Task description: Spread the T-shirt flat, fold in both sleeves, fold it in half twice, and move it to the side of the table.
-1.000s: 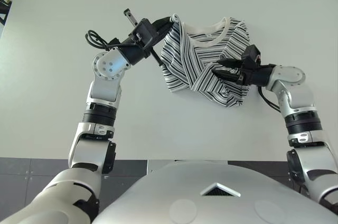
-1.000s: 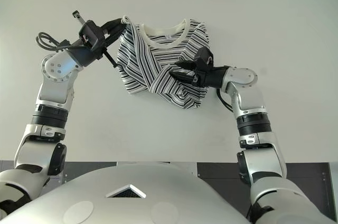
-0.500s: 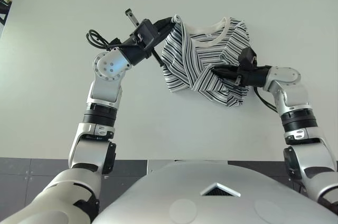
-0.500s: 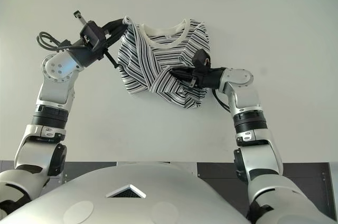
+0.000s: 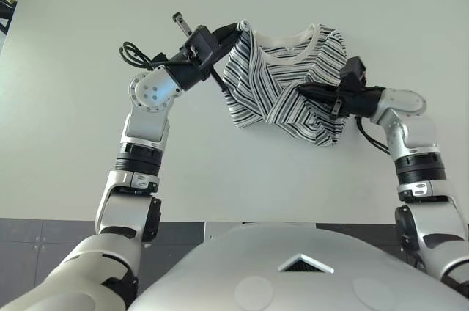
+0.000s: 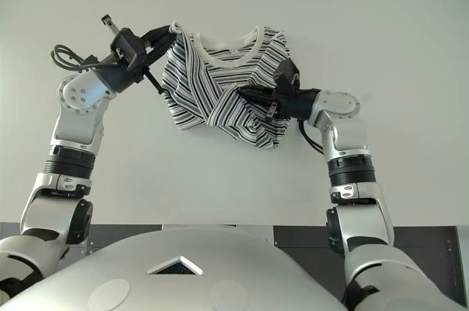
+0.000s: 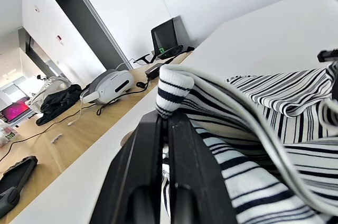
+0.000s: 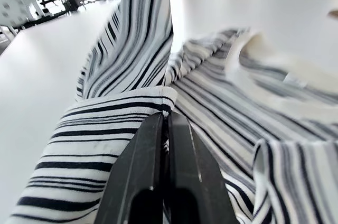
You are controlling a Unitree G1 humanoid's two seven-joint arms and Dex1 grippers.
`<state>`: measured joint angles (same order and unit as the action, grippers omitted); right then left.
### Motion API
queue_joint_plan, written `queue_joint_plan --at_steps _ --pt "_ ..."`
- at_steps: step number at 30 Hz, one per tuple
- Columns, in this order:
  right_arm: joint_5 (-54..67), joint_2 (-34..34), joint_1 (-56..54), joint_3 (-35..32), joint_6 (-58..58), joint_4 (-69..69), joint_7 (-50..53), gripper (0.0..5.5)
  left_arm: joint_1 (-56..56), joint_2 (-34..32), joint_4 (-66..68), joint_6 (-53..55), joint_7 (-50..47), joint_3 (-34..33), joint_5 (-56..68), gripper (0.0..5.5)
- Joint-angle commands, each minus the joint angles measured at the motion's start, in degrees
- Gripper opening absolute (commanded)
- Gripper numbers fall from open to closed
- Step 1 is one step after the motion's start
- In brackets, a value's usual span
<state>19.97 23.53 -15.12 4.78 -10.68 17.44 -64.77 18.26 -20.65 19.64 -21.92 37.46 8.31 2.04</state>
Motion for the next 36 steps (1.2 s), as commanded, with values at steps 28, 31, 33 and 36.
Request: queue_joint_plan --at_steps 28,31,33,36 --pt "-5.6 -0.1 -21.7 -11.2 10.8 28.8 21.2 0.12 12.3 2.2 25.4 -4.4 -9.9 0.2 -9.2 0.10" --pt "-8.3 -0.8 -25.1 -10.8 14.6 37.6 23.0 0.12 14.9 2.6 32.3 -5.9 -10.9 -0.1 -9.7 0.10" --pt "-9.4 -1.3 -26.7 -10.7 16.2 42.0 23.5 0.12 16.5 2.9 36.5 -6.6 -11.5 -0.4 -9.9 0.10" --pt "-11.0 -2.2 -28.3 -10.5 17.6 47.6 24.6 0.12 18.7 3.9 42.0 -7.1 -11.2 -1.2 -8.9 0.10"
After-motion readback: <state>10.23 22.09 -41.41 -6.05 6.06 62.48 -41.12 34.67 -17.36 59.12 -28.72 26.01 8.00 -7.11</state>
